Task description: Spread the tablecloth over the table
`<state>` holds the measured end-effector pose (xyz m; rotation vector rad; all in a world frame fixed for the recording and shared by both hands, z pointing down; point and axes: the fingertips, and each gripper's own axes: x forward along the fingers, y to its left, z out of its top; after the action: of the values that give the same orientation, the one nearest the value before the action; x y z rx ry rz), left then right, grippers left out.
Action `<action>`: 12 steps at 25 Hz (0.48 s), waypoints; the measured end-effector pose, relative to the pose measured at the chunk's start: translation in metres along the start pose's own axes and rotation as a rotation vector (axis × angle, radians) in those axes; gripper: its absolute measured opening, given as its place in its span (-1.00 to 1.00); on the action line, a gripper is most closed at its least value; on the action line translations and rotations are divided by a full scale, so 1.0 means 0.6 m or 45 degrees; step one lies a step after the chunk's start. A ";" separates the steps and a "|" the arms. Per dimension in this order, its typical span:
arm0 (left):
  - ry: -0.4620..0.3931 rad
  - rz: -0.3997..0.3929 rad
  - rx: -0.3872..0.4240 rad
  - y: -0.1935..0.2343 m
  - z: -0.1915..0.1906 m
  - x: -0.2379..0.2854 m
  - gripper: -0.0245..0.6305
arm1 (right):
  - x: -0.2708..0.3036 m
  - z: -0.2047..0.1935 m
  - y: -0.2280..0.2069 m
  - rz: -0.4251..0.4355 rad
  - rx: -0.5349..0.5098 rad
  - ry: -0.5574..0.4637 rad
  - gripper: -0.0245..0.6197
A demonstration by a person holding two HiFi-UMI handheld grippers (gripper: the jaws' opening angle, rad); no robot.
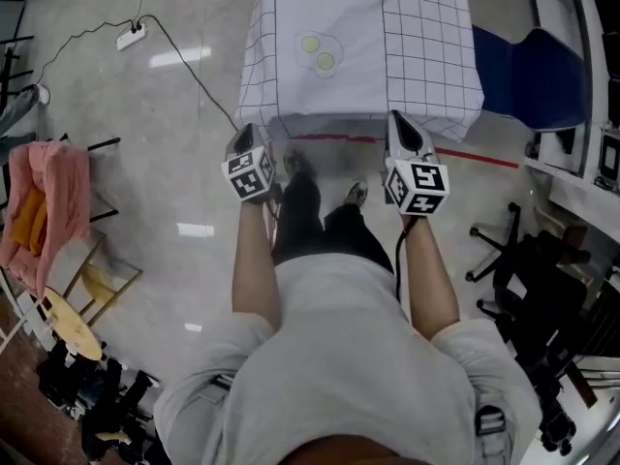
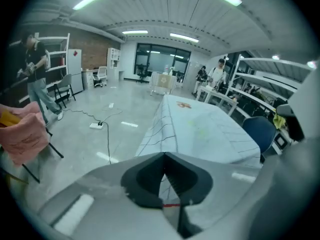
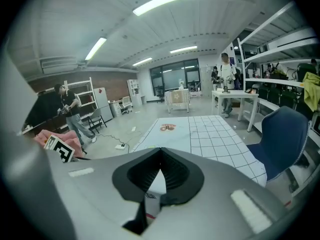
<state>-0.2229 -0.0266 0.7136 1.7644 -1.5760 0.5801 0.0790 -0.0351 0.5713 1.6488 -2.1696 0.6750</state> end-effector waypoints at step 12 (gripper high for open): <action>-0.363 -0.172 0.180 -0.304 0.115 -0.147 -0.86 | -0.139 0.116 -0.046 -0.016 -0.169 -0.313 -0.90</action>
<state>-0.0666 -0.0143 0.5681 2.1180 -1.6189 0.3963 0.1299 -0.0129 0.4739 1.7510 -2.3118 0.3305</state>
